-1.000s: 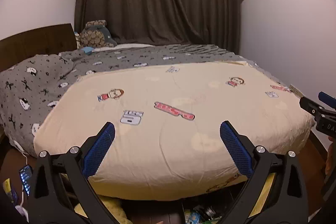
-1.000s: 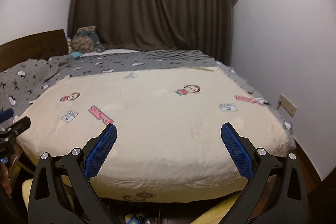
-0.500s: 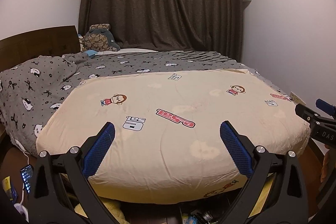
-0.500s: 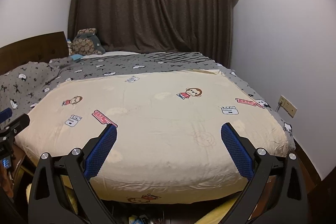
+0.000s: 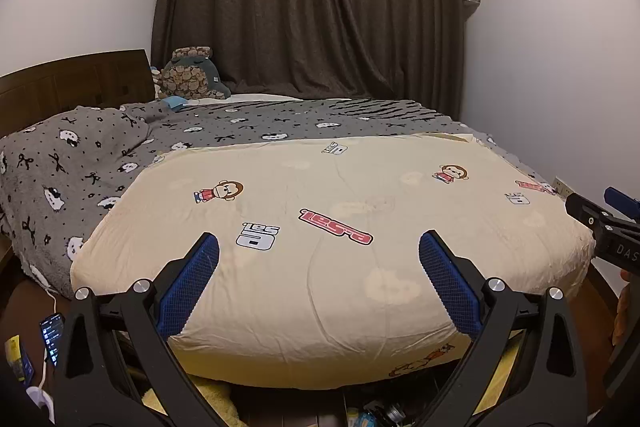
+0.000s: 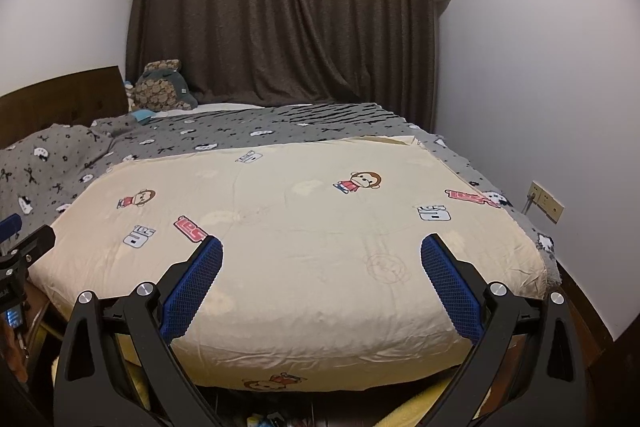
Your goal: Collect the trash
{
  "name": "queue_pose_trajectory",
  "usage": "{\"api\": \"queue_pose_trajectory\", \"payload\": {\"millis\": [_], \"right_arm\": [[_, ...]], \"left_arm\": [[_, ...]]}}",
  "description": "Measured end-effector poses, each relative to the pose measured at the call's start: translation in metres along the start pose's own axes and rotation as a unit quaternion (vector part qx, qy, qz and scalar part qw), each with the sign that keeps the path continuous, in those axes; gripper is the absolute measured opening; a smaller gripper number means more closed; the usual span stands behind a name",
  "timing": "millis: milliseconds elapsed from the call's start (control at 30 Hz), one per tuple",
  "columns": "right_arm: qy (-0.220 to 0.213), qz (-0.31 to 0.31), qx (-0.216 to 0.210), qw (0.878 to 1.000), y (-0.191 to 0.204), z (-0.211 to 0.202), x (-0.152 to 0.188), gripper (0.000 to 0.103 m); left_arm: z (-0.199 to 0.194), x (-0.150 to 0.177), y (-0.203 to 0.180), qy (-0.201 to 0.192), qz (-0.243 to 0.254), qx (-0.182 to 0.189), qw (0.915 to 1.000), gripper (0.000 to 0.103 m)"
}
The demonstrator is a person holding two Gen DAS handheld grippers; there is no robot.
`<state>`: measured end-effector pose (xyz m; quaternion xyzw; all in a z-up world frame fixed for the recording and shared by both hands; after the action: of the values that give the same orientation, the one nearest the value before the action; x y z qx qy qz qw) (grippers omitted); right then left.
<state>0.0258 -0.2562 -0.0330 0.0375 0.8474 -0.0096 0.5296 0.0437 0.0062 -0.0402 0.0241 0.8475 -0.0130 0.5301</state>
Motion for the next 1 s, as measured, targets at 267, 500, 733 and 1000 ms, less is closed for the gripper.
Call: {"api": "queue_pose_trajectory", "payload": {"millis": [267, 500, 733, 1000], "right_arm": [[-0.003, 0.004, 0.005, 1.0, -0.0019, -0.0014, -0.0013, 0.1], [-0.004, 0.004, 0.007, 1.0, -0.0009, -0.0028, -0.0015, 0.1], [-0.005, 0.005, 0.006, 1.0, -0.0008, -0.0036, -0.0018, 0.1], [-0.005, 0.006, 0.006, 1.0, -0.0008, -0.0044, -0.0028, 0.1]], "left_arm": [[-0.0006, 0.0007, 0.0017, -0.001, -0.001, -0.001, 1.0, 0.095], [-0.0023, -0.0013, 0.0008, -0.003, -0.002, -0.002, 1.0, 0.095], [-0.0029, -0.0017, 0.0006, -0.004, -0.002, -0.002, 1.0, 0.095], [-0.0049, -0.0045, 0.0002, -0.006, -0.002, -0.004, 1.0, 0.095]]}}
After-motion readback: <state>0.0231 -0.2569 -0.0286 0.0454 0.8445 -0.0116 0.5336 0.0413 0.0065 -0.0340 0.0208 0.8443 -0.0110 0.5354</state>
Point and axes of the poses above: each gripper's, at about its wrist camera, not at the fingertips, and z roughly the way its jaws point, y to its left, x to its underside, the point moved 9 cm from there along z, roughly the way its jaws point, and after that the axes turned 2 degrees about y, right-handed, at the moved point
